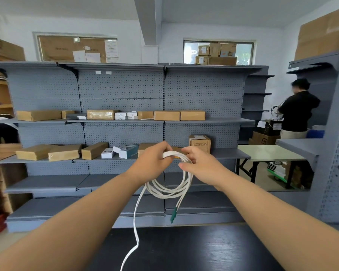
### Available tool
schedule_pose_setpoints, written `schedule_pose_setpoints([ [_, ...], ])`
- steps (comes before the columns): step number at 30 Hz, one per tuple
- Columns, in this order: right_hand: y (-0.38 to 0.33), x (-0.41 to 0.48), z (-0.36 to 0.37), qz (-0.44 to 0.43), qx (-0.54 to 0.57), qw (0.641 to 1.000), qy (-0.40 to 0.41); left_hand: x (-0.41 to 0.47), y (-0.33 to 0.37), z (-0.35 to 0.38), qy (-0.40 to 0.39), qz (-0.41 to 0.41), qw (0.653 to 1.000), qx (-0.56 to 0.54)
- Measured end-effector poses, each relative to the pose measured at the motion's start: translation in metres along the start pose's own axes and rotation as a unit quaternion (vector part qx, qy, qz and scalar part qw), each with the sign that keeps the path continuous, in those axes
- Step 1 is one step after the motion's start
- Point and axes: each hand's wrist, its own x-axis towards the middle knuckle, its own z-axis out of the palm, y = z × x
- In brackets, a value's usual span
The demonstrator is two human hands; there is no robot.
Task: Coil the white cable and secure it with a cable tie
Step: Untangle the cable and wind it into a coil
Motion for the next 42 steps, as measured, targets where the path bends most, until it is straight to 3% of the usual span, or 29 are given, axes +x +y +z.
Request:
schedule_pose_setpoints([
  [3,-0.012,0.002,0.006,-0.013,-0.165,0.985,-0.049,0.001,-0.005,-0.002,-0.031,0.004,0.998,0.059],
  [9,-0.014,0.006,0.019,-0.008,-0.211,0.977,-0.029,-0.006,-0.020,-0.005,-0.032,-0.044,0.998,-0.026],
  [14,-0.017,0.010,0.026,0.019,-0.166,0.986,-0.003,-0.018,-0.038,-0.003,-0.033,-0.110,0.982,-0.147],
  [19,-0.012,0.015,0.030,0.080,0.013,0.995,0.053,-0.030,-0.052,0.003,-0.012,-0.192,0.933,-0.304],
  [24,-0.011,0.016,0.032,0.095,0.061,0.992,0.053,-0.026,-0.050,0.006,0.012,-0.146,0.970,-0.193],
  [27,-0.014,0.015,0.027,0.080,0.005,0.997,0.015,-0.019,-0.048,-0.003,-0.021,-0.079,0.995,-0.060],
  [30,-0.019,0.012,0.027,0.071,0.008,0.997,-0.019,-0.014,-0.044,-0.010,-0.065,-0.025,0.997,0.043],
  [35,-0.019,0.009,0.027,0.068,0.009,0.997,-0.045,-0.012,-0.034,-0.017,-0.120,-0.061,0.991,-0.009],
  [39,-0.018,0.004,0.028,0.016,-0.198,0.978,-0.059,-0.013,-0.021,-0.016,-0.140,-0.101,0.981,-0.089],
  [42,-0.015,0.000,0.029,-0.002,-0.253,0.966,-0.057,-0.011,-0.013,-0.012,-0.129,-0.102,0.984,-0.061],
])
